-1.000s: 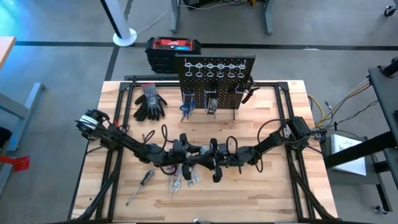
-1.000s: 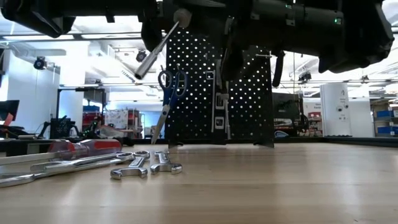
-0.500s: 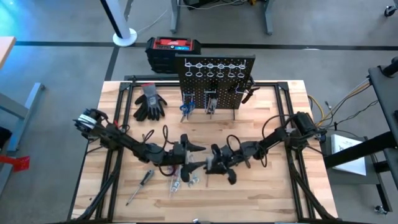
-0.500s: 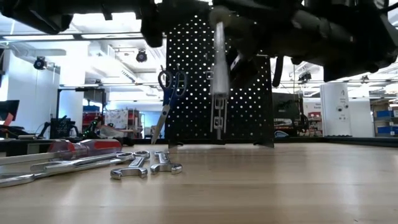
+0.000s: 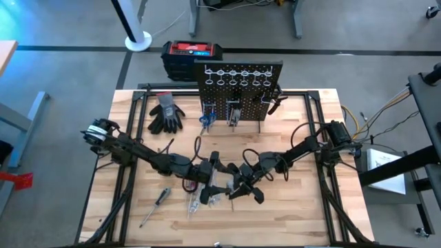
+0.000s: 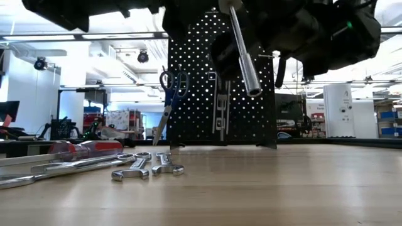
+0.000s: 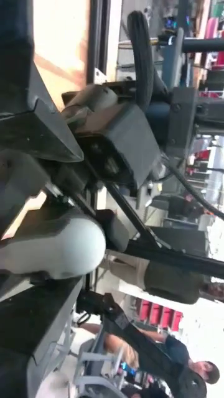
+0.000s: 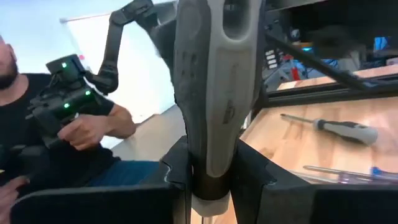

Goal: Hang tools onto peg board
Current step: Hang the grey screwdriver on the pegboard

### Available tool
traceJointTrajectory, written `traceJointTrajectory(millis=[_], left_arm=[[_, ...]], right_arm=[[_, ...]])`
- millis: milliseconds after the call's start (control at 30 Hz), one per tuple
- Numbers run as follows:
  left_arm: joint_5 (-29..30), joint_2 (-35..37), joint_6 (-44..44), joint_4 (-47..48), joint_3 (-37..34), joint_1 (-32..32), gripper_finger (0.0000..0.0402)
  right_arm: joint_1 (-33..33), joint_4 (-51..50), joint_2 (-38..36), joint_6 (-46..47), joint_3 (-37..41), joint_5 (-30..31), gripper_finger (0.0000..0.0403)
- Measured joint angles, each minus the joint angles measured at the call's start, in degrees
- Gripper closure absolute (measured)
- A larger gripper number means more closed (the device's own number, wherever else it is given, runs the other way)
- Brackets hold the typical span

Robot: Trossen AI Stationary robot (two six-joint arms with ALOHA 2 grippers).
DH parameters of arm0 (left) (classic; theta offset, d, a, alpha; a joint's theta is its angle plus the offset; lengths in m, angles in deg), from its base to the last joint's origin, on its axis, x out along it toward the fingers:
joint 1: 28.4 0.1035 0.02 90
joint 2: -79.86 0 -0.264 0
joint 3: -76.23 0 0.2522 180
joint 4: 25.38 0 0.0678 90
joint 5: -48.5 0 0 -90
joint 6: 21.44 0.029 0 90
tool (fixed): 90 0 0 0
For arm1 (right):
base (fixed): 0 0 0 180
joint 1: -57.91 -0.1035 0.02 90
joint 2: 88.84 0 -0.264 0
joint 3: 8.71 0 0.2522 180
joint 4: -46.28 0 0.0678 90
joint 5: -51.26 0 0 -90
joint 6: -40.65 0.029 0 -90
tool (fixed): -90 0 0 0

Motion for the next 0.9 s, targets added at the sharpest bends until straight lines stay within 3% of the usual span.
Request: traceJointTrajectory(millis=[167,367,633,700,900], left_arm=[[-0.7,0.0,0.4,0.5,1.1,0.1,0.0135],[-5.8,0.0,-2.9,0.5,1.1,0.6,0.0299],[-7.1,0.1,-7.4,0.5,1.1,1.1,0.0298],[-6.8,0.6,-8.1,1.0,1.0,1.1,0.0298],[-1.5,2.7,-8.5,7.6,1.0,1.1,0.0298]], right_arm=[[0.1,-1.5,0.0,-0.9,-0.6,0.2,0.0348],[0.1,-1.6,-0.2,-1.5,-0.6,-0.1,0.0348],[0.1,-1.5,-0.5,0.3,-0.6,0.5,0.0348],[-0.1,-1.1,-0.7,0.7,-0.2,3.2,0.0341],[-1.9,-1.8,-1.5,1.1,1.2,17.1,0.0211]])
